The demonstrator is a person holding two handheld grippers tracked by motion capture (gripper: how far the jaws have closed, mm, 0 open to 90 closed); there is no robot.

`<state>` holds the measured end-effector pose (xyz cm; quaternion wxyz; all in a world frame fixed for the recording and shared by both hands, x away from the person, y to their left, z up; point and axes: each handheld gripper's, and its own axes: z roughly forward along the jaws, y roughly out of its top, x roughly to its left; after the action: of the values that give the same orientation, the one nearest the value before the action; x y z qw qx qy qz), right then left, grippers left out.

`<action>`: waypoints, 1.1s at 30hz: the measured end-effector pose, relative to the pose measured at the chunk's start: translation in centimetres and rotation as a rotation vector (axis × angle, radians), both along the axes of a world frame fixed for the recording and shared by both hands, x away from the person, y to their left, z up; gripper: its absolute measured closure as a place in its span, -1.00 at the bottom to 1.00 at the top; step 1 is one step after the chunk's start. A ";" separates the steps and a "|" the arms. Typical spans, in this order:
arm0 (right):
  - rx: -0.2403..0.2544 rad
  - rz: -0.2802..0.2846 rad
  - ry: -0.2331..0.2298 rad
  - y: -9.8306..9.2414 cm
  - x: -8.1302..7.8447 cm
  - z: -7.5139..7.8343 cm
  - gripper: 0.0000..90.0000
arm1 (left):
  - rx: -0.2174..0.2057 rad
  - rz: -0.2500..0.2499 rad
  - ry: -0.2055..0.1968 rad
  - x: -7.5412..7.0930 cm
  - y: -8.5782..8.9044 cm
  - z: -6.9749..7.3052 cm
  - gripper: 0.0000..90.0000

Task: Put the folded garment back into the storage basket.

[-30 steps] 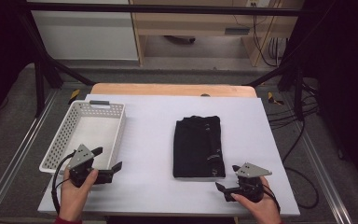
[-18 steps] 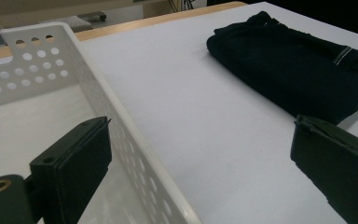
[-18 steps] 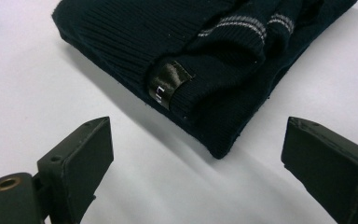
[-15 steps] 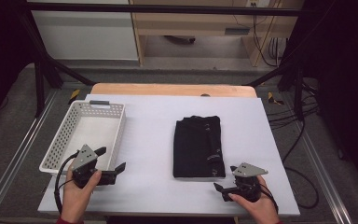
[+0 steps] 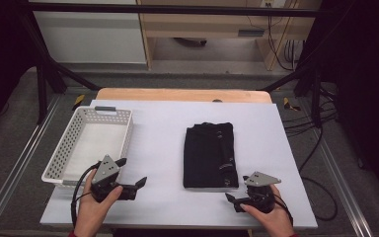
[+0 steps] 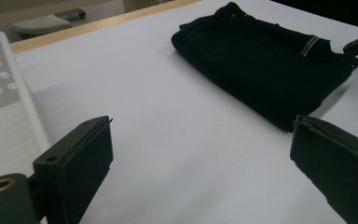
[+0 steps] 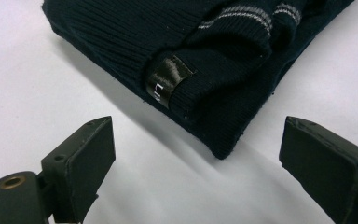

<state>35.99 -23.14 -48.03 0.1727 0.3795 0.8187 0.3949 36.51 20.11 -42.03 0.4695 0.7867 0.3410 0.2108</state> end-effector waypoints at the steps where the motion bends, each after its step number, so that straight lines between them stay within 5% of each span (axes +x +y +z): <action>1: -0.001 -0.001 0.000 0.0 0.0 0.0 -0.76 | 0.006 -0.005 0.002 0.0 -0.3 0.0 -0.88; 10: -0.022 -0.022 0.017 0.2 0.5 -0.1 -0.45 | 0.053 -0.044 0.036 0.1 -2.4 -1.0 -0.87; 21: -0.042 -0.014 0.026 0.4 0.8 -0.2 -0.21 | 0.046 -0.067 0.070 0.5 -3.4 -1.9 -0.82; 33: -0.048 -0.016 0.029 0.5 1.1 -0.2 -0.06 | 0.090 -0.132 0.090 0.9 -7.4 -3.6 -0.75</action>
<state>37.09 -22.63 -48.22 0.1730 0.3876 0.8271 0.3683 37.45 12.71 -45.62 0.4307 0.8364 0.2995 0.1589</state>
